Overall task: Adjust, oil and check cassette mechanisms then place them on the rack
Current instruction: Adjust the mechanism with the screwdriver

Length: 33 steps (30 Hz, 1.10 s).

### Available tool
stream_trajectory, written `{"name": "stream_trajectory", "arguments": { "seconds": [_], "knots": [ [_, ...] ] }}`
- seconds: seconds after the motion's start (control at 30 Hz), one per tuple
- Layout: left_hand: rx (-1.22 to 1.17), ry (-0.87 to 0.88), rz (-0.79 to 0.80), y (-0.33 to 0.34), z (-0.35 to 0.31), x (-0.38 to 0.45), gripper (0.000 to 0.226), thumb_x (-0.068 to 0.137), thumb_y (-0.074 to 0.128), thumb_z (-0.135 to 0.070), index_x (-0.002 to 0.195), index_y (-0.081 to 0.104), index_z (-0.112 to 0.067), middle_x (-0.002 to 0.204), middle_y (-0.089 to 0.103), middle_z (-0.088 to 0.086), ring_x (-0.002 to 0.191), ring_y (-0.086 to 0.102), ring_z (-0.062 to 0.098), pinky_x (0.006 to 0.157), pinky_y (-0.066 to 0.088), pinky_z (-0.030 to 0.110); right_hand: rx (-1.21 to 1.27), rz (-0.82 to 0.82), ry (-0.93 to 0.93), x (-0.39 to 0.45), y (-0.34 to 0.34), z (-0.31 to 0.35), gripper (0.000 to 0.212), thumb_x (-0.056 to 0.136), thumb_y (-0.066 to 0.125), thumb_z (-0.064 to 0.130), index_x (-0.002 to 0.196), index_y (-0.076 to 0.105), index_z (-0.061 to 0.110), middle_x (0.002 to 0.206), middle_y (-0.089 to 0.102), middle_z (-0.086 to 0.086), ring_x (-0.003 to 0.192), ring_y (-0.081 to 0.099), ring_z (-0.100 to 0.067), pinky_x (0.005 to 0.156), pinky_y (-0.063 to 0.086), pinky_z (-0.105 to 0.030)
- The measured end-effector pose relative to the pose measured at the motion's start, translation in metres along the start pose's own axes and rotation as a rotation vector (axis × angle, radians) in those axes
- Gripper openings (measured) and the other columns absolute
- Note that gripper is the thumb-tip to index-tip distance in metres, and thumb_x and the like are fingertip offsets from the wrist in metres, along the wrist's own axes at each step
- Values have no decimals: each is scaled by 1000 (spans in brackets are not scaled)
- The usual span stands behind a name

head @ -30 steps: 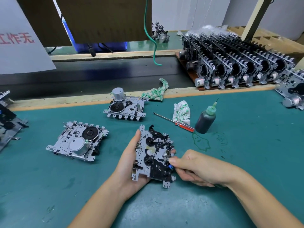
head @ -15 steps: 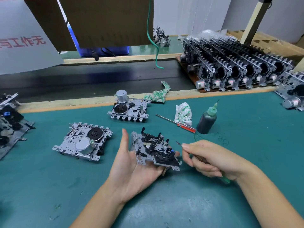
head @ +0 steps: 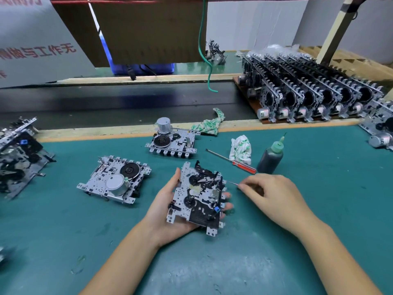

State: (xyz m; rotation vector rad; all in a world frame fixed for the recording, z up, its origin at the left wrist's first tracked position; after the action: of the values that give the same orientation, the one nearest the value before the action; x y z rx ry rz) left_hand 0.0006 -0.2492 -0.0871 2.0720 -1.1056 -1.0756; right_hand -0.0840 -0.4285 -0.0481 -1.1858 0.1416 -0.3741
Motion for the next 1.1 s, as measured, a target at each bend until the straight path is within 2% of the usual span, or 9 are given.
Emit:
{"name": "stream_trajectory", "arguments": {
  "seconds": [0.23, 0.33, 0.4, 0.47, 0.63, 0.73, 0.87, 0.97, 1.1],
  "knots": [
    [224, -100, 90, 1, 2, 2, 69, 79, 58, -51, 131, 56, -7, 137, 51, 22, 130, 43, 40, 112, 28, 54, 13, 120, -377, -10, 7, 22, 54, 82, 63, 26, 133, 49, 33, 120, 49, 13, 117, 39, -6, 100, 29, -23],
    [175, -104, 144, 3, 4, 1, 71, 84, 49, -54, 132, 54, -2, 136, 48, 29, 123, 49, 46, 109, 31, 57, 181, -244, -340, -10, -13, 14, 46, 74, 60, 5, 116, 61, 23, 104, 56, 8, 100, 47, -9, 89, 37, -23],
    [112, -79, 169, 5, 1, 1, 69, 87, 42, -53, 127, 57, 1, 133, 49, 31, 118, 53, 47, 103, 38, 55, 366, -637, -115, -10, -28, -4, 37, 75, 65, 0, 104, 56, 21, 94, 51, 5, 87, 47, -12, 78, 39, -26],
    [61, -54, 180, 5, -1, 1, 68, 88, 39, -52, 124, 60, 2, 131, 50, 33, 116, 54, 48, 99, 42, 55, 605, -779, 157, -6, -26, -21, 43, 76, 73, 5, 103, 46, 25, 93, 47, 3, 81, 46, -15, 74, 38, -29],
    [6, -66, 194, 6, -1, 0, 67, 88, 41, -50, 123, 60, 4, 131, 50, 34, 115, 54, 49, 95, 46, 56, 679, -355, 432, 19, 4, -44, 49, 76, 78, 16, 115, 49, 17, 116, 59, -4, 101, 56, -20, 84, 42, -32],
    [4, -74, 198, 8, -1, -1, 66, 86, 47, -48, 125, 58, 3, 133, 48, 34, 118, 51, 50, 96, 45, 57, 737, -360, 359, 23, 5, -43, 37, 86, 67, 14, 119, 51, 11, 117, 63, -5, 107, 58, -19, 89, 42, -28],
    [3, -102, 196, 10, -3, -1, 66, 84, 50, -47, 127, 57, 3, 135, 45, 35, 120, 50, 50, 100, 42, 57, 946, -403, 180, 17, -4, -32, 19, 95, 54, 21, 114, 55, 25, 76, 61, 20, 60, 50, 1, 56, 43, -16],
    [-20, -103, 200, 9, -1, -1, 67, 87, 45, -49, 127, 57, 3, 134, 47, 35, 118, 51, 51, 99, 40, 58, 1004, -422, 150, 13, -10, -24, 22, 90, 63, 20, 101, 56, 38, 65, 58, 15, 52, 45, -6, 48, 37, -18],
    [-17, -99, 199, 7, 1, 0, 67, 87, 43, -50, 125, 58, 3, 133, 48, 34, 118, 51, 51, 98, 40, 58, 1637, -330, 230, 11, -6, -14, 14, 79, 65, 17, 92, 58, 16, 53, 42, 9, 38, 27, -2, 35, 23, -13]
  ]
}}
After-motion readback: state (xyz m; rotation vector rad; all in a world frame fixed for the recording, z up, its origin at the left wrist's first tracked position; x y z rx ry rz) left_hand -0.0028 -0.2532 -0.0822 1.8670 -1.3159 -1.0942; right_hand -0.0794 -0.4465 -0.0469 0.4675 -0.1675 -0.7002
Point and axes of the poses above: each hand's wrist, its own x-axis towards the middle knuckle, its own y-axis out of the palm, z = x × y, the point moved 4 cm from there along x, towards the middle knuckle
